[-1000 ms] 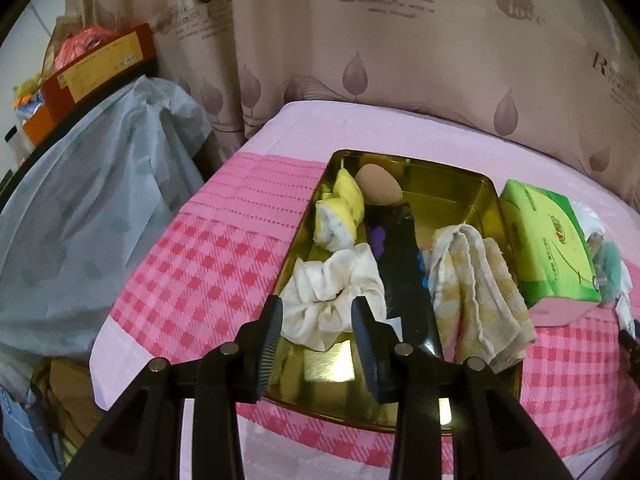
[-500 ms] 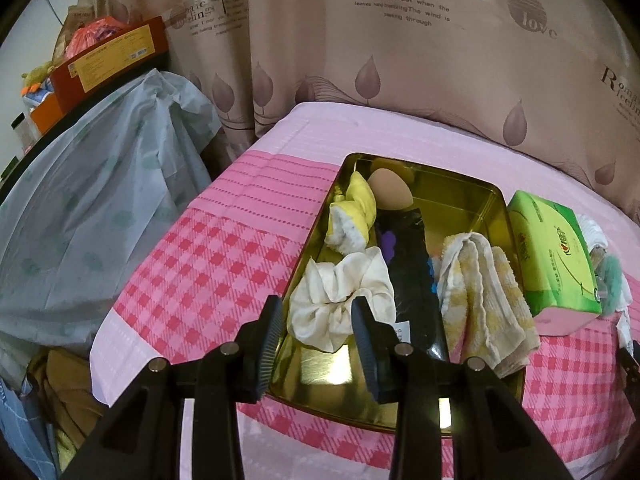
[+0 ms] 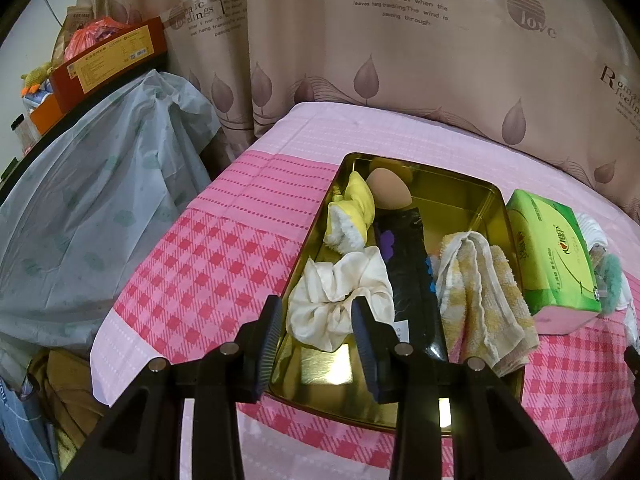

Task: Organize soft objects
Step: 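Carry the white packet over the gold tin with the right tool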

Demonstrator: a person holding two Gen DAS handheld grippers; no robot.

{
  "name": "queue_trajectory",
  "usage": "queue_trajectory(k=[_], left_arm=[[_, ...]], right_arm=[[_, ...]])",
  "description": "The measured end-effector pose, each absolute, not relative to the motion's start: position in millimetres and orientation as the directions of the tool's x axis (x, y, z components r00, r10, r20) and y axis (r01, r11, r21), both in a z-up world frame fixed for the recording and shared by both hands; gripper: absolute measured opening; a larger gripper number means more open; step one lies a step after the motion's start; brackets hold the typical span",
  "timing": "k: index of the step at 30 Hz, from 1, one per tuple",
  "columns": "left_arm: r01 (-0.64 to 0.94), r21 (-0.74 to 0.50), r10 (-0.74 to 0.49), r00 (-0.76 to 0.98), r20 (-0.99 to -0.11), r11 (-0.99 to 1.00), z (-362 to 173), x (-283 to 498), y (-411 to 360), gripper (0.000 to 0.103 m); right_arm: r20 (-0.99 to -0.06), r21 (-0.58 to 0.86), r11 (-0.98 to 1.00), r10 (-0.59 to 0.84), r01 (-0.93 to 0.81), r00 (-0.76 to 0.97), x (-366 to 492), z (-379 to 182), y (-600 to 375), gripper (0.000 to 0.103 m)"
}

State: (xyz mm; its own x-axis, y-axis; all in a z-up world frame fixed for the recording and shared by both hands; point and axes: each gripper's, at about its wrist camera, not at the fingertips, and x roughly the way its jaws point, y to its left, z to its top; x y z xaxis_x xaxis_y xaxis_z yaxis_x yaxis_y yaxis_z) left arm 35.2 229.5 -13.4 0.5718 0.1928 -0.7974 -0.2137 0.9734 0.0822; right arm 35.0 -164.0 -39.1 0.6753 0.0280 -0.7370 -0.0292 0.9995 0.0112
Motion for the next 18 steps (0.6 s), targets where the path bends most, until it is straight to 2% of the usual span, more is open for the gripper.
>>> queue_trajectory(k=[18], left_arm=[[-0.242,0.069,0.201,0.577,-0.792,0.968,-10.2,33.1,236.4,0.036]], right_arm=[[-0.704,0.026,0.977,0.167,-0.210,0.690,54.0,-3.7,-82.4,0.036]])
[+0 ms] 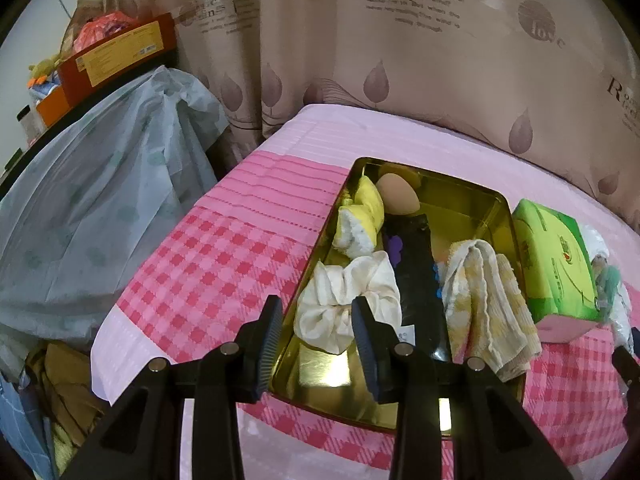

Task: Organize soft objects
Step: 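Carry the white packet over the gold tin with the right tool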

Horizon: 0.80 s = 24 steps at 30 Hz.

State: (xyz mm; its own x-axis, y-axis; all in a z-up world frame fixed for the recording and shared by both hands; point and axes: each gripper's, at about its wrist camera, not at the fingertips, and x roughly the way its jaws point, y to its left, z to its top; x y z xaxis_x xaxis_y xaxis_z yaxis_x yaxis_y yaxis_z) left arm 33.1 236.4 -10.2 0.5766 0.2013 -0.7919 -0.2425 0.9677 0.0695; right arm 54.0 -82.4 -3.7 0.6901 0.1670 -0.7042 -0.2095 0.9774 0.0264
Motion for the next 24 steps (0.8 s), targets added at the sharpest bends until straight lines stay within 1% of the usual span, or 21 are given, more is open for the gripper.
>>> queue_trajectory(k=[6,16,21,24], left_arm=[[-0.295,0.052,0.221,0.576,-0.787,0.954,-7.5,30.1,248.0,0.036],[-0.439,0.013,0.278,0.547,-0.790,0.898,-6.0,25.6,279.2,0.036],[-0.459,0.010,0.286,0.537,-0.794,0.888,-7.0,24.8,285.0,0.036],[-0.469,0.020,0.302,0.536,-0.789,0.883,-6.8,24.5,286.7,0.036]], right_arm=[[-0.692,0.055,0.958,0.239,-0.280,0.681,64.7,6.6,-51.0,0.036],[-0.663,0.084,0.915,0.347,-0.394,0.664,82.3,25.3,14.0,0.035],[-0.662,0.097,0.896,0.384,-0.434,0.644,100.0,25.2,49.1,0.035],[-0.679,0.110,0.887,0.396,-0.448,0.618,115.7,19.3,68.0,0.035]])
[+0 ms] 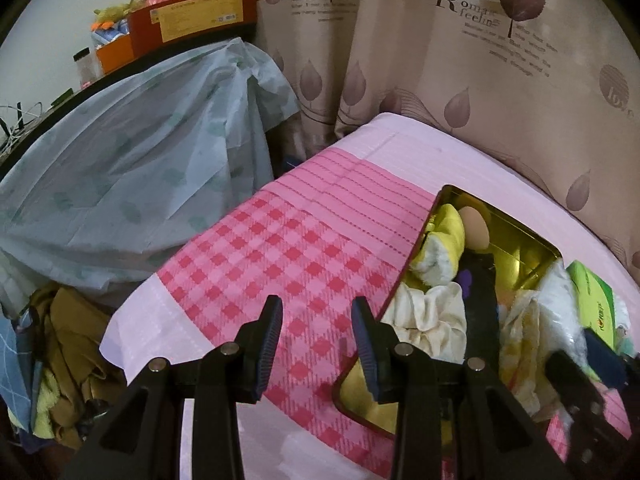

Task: Organize soft objects
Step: 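Carry the white packet over the gold tin with the right tool, then release the white packet into the tin and move the right tool back to the pile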

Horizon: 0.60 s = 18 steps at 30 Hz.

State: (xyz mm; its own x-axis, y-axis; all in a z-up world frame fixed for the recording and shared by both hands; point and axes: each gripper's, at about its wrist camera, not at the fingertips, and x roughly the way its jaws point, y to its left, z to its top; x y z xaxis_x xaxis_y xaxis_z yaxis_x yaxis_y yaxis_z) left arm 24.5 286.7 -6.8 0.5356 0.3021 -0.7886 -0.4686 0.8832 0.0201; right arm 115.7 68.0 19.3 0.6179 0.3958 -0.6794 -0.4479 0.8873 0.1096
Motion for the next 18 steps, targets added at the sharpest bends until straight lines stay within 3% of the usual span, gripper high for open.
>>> queue_trajectory(k=[18], left_arm=[[-0.481,-0.005,0.281,0.521,-0.806,0.877,-11.0,28.3,293.7,0.036]], right_arm=[[-0.722,0.091,0.877,0.384,-0.471,0.576,138.8,-10.9,91.1,0.037]])
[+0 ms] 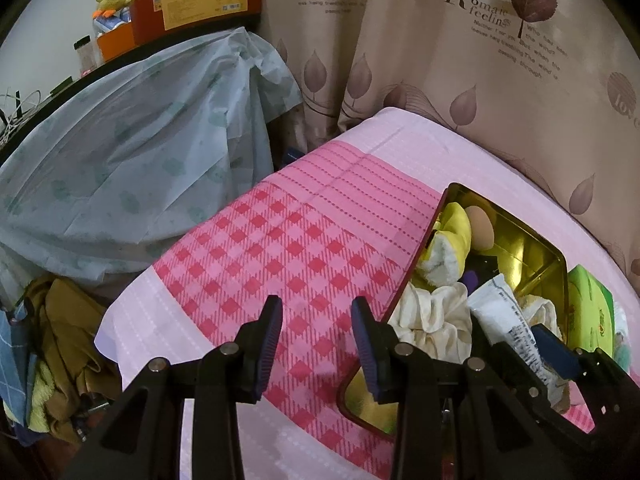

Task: Organize soft objects
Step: 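Release the white packet into the tin and move the right tool back to the pile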

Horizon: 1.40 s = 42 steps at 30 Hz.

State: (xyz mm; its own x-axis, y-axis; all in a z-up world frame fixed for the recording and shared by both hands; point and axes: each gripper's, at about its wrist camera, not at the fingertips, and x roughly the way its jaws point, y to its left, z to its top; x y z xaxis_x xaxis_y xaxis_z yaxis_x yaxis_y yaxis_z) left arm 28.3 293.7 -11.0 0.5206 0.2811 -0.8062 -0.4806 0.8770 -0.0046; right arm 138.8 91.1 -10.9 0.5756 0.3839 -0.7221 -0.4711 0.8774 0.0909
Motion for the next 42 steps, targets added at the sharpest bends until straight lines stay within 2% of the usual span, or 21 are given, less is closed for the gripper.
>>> queue_trajectory(k=[3,5,16,19,33,36,38,42], left_arm=[[-0.478,-0.005,0.281,0.523,-0.805,0.878,-11.1,28.1,293.0,0.036],[-0.474,-0.003,0.279,0.524,-0.805,0.880,-11.3,28.3,291.9,0.036],[-0.452,0.012,0.278,0.526,-0.804,0.892,-12.0,30.7,285.1,0.036],[-0.450,0.011,0.275,0.526,-0.805,0.893,-12.1,30.1,283.9,0.036],[-0.426,0.017,0.262,0.524,-0.810,0.905,-13.6,30.5,279.0,0.036],[-0.421,0.019,0.266,0.537,-0.801,0.907,-12.4,29.8,276.8,0.036],[-0.412,0.016,0.259,0.542,-0.800,0.911,-12.0,29.6,274.8,0.036],[-0.393,0.024,0.255,0.548,-0.797,0.919,-12.7,31.0,270.3,0.036]], right_arm=[[-0.716,0.094,0.876,0.389,-0.473,0.579,135.7,-7.9,89.6,0.041],[-0.706,0.106,0.875,0.401,-0.473,0.584,131.3,-3.2,85.7,0.047],[-0.655,0.149,0.894,0.409,-0.422,0.636,102.1,20.1,34.8,0.053],[-0.656,0.139,0.915,0.371,-0.378,0.657,93.1,16.2,6.9,0.057],[-0.734,0.057,0.998,0.060,-0.026,0.677,75.7,-39.1,-165.5,0.058],[-0.743,0.050,0.998,0.018,0.030,0.669,79.1,-47.0,-192.8,0.058],[-0.746,0.042,0.998,-0.005,0.054,0.666,82.5,-51.9,-205.8,0.064],[-0.747,0.041,0.997,-0.011,0.062,0.665,93.1,-57.8,-214.8,0.066]])
